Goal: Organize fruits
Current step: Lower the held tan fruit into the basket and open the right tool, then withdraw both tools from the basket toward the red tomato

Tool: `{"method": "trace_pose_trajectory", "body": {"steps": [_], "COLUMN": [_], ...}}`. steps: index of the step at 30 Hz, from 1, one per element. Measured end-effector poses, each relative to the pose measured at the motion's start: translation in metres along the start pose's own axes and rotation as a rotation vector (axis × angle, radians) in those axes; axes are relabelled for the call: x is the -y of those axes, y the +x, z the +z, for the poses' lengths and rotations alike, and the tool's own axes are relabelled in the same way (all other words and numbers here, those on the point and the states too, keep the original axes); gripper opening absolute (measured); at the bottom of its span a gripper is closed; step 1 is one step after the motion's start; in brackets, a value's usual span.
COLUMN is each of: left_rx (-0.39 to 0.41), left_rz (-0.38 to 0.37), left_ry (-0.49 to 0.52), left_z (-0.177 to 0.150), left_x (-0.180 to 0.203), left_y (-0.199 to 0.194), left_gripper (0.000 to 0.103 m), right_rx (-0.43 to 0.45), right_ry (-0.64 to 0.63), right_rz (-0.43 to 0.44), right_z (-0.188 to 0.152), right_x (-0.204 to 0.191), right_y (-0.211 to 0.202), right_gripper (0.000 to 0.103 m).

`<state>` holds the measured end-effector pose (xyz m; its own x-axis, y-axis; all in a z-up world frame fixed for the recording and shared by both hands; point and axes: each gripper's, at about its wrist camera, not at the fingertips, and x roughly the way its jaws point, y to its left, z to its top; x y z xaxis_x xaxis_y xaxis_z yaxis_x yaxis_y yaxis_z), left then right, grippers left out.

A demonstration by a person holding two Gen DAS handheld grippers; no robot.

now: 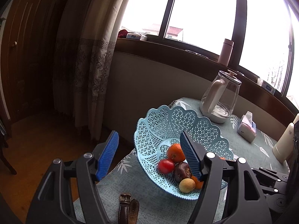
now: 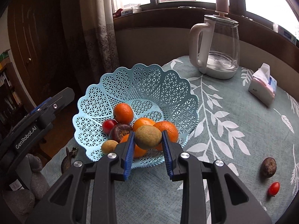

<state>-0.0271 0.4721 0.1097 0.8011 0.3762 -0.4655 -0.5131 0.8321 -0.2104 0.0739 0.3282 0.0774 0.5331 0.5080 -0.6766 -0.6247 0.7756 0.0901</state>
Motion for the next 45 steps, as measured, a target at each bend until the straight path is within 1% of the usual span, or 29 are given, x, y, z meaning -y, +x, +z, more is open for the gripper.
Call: {"method": "trace_pose_trajectory", "body": {"steps": [8, 10, 12, 15, 21, 24, 29, 33, 45], "left_rx": [-0.016, -0.015, -0.011, -0.008, -0.006, -0.002, 0.001, 0.000, 0.000], "left_rz": [0.009, 0.006, 0.002, -0.001, -0.003, -0.006, -0.010, -0.009, -0.021], "left_ry": [-0.021, -0.016, -0.015, -0.018, -0.026, -0.027, -0.028, -0.033, -0.022], "left_z": [-0.001, -0.001, 0.000, 0.001, 0.002, 0.002, 0.003, 0.003, 0.003], "left_x": [-0.006, -0.005, -0.004, -0.004, -0.006, -0.006, -0.007, -0.008, -0.003], "left_y": [0.007, 0.007, 0.006, 0.006, 0.003, 0.000, -0.001, -0.001, -0.003], "left_gripper": [0.070, 0.070, 0.070, 0.070, 0.070, 0.070, 0.070, 0.070, 0.070], "right_rx": [0.020, 0.026, 0.030, 0.042, 0.052, 0.062, 0.062, 0.085, 0.097], "right_ry": [-0.002, 0.011, 0.024, 0.042, 0.035, 0.032, 0.041, 0.065, 0.111], "right_rz": [-0.038, -0.034, -0.035, -0.036, -0.051, -0.068, -0.088, -0.086, -0.083], "right_z": [0.008, 0.009, 0.008, 0.008, 0.009, 0.013, 0.025, 0.030, 0.017], "right_x": [0.007, 0.010, 0.012, 0.016, 0.017, 0.018, 0.021, 0.025, 0.033], "right_y": [0.009, 0.010, 0.009, 0.007, 0.007, 0.011, 0.019, 0.014, 0.000], "right_gripper": [0.029, 0.032, 0.037, 0.040, 0.041, 0.044, 0.045, 0.045, 0.045]}}
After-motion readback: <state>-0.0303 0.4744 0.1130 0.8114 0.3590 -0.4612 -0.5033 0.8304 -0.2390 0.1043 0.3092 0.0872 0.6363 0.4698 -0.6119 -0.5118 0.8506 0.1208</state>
